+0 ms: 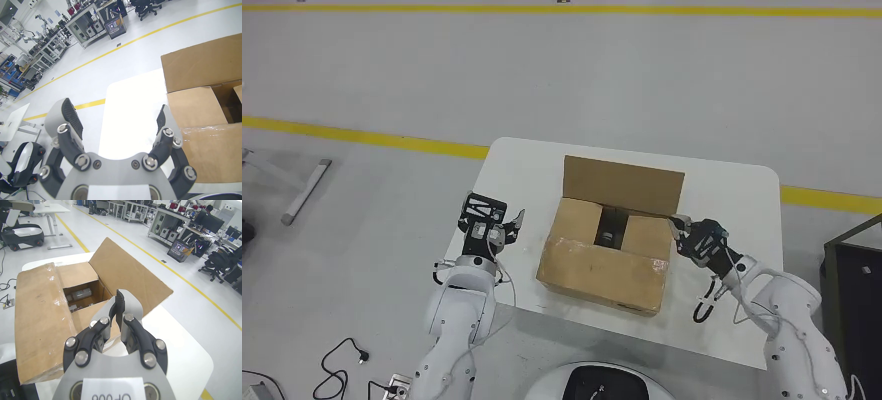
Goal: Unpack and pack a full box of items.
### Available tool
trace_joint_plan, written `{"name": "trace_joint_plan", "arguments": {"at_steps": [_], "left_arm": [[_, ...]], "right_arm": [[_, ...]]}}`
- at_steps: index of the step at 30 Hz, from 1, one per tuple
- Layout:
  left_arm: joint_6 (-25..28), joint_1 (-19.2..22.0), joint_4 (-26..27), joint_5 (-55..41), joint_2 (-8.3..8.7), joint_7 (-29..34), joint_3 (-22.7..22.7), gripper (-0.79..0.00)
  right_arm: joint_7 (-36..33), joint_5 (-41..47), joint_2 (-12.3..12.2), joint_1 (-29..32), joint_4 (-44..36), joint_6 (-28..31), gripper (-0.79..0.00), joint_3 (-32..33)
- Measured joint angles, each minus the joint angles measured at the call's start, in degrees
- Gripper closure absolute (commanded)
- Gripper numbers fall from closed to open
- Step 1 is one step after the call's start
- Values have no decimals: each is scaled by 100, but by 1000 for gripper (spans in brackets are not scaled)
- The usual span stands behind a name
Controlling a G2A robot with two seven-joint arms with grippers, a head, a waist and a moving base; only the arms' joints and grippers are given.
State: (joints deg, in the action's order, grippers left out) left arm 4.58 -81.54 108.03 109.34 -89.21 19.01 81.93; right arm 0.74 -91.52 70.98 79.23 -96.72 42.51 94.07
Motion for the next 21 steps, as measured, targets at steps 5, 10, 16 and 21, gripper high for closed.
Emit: {"name": "trace_joint_plan", "arguments": {"at_steps": [5, 10, 16, 21], "left_arm": [[0, 0, 0, 0, 0, 0, 0, -785], [0, 0, 0, 0, 0, 0, 0, -785], [0, 0, 0, 0, 0, 0, 0, -785], [0, 0, 0, 0, 0, 0, 0, -785]], "right_arm": [[-78, 32, -6, 41, 16, 1, 0, -33], [-598, 1160, -41, 80, 313, 529, 0, 162], [-1744, 3307, -156, -29, 910, 1500, -65, 382], [-2906, 5107, -330, -92, 1020, 1550, -80, 227]]}}
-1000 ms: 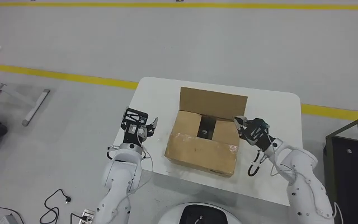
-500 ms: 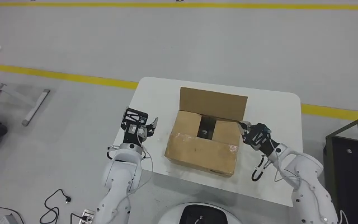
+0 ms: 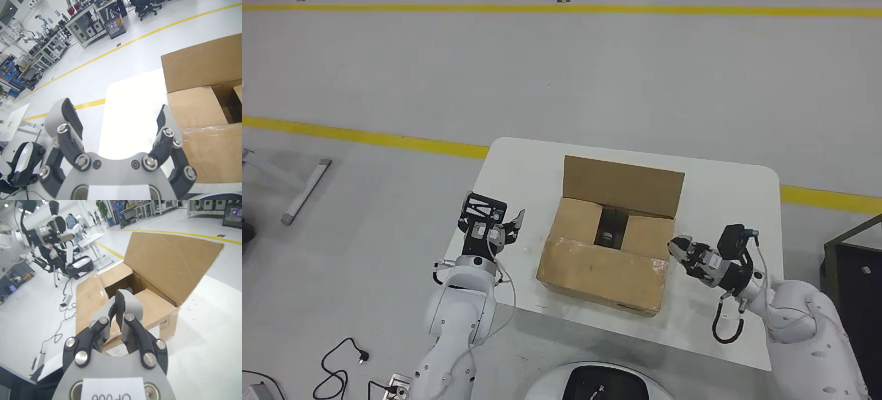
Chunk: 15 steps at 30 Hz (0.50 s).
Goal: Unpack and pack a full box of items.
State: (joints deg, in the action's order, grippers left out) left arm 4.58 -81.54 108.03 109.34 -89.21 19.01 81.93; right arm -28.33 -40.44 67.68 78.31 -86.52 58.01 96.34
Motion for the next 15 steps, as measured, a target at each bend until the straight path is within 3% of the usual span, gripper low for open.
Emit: {"name": "trace_joint_plan", "arguments": {"at_steps": [1, 4, 5, 8, 9, 15], "left_arm": [[0, 0, 0, 0, 0, 0, 0, -785], [0, 0, 0, 0, 0, 0, 0, -785], [0, 0, 0, 0, 0, 0, 0, -785], [0, 0, 0, 0, 0, 0, 0, -785], [0, 0, 0, 0, 0, 0, 0, -785], [0, 0, 0, 0, 0, 0, 0, -785]], "right_arm": [[-285, 378, -48, -15, 3, -2, -114, -17], [-907, 1043, -158, -39, -52, -2, -385, -36], [-1043, 1099, -186, -43, -97, -1, -576, -22], [-1164, 1090, -212, -38, -154, -1, -576, -5], [-1158, 1086, -211, -38, -153, -1, 0, -5], [-1149, 1086, -209, -38, -150, -1, 0, -6]]}}
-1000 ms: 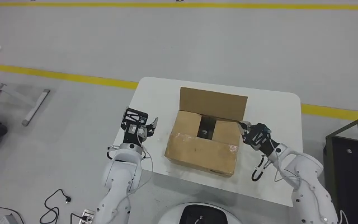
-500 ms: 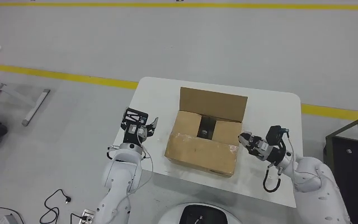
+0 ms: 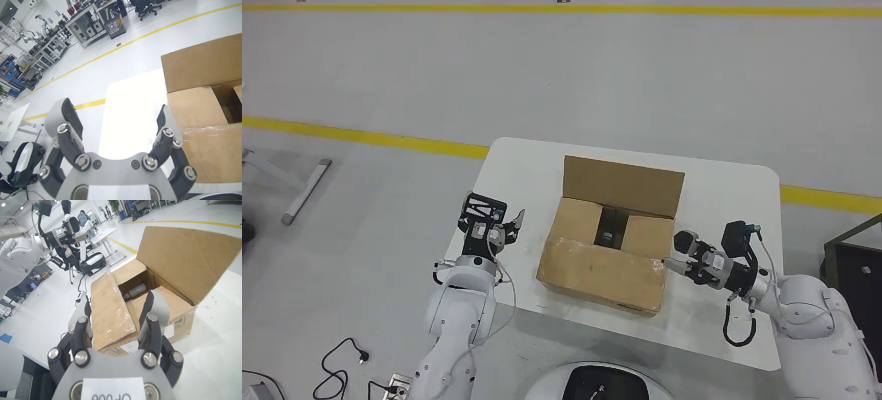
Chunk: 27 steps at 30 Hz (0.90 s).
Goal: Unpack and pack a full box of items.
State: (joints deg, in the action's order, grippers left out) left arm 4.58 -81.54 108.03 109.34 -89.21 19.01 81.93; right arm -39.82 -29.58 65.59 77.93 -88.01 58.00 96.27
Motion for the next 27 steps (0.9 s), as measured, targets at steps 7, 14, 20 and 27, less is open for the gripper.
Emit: {"name": "trace_joint_plan", "arguments": {"at_steps": [7, 14, 20, 27], "left_arm": [[0, 0, 0, 0, 0, 0, 0, -785], [0, 0, 0, 0, 0, 0, 0, -785], [0, 0, 0, 0, 0, 0, 0, -785], [0, 0, 0, 0, 0, 0, 0, -785]], "right_arm": [[35, -111, -8, 23, -87, -123, 0, -41], [-928, 94, -155, -87, -259, -623, 0, -206], [-1774, 687, -304, -279, -250, -1126, -305, -267], [-2073, 986, -451, -507, -35, -1436, -342, -431]]}}
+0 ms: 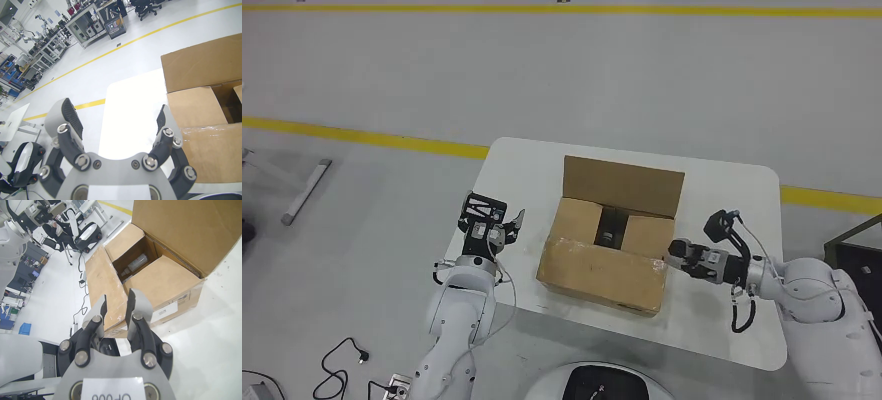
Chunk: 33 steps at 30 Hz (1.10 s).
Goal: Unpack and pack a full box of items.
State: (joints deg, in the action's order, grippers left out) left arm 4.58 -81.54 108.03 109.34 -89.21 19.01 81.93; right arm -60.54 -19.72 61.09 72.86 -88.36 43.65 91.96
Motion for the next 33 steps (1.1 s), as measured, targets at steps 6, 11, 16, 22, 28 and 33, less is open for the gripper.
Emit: {"name": "trace_joint_plan", "arguments": {"at_steps": [6, 11, 16, 22, 28, 33], "left_arm": [[0, 0, 0, 0, 0, 0, 0, -785], [0, 0, 0, 0, 0, 0, 0, -785], [0, 0, 0, 0, 0, 0, 0, -785], [0, 0, 0, 0, 0, 0, 0, -785], [0, 0, 0, 0, 0, 0, 0, -785], [0, 0, 0, 0, 0, 0, 0, -785]], "right_arm": [[-45, 179, -56, -184, 279, -35, -372, -270], [3, 189, -85, -318, 510, -13, -379, -483], [98, 128, -120, -399, 611, -47, -416, -590], [241, 85, -166, -439, 629, -109, -409, -632], [246, 60, -201, -453, 577, -139, -397, -798], [164, 143, -231, -464, 538, -152, -459, -932]]}}
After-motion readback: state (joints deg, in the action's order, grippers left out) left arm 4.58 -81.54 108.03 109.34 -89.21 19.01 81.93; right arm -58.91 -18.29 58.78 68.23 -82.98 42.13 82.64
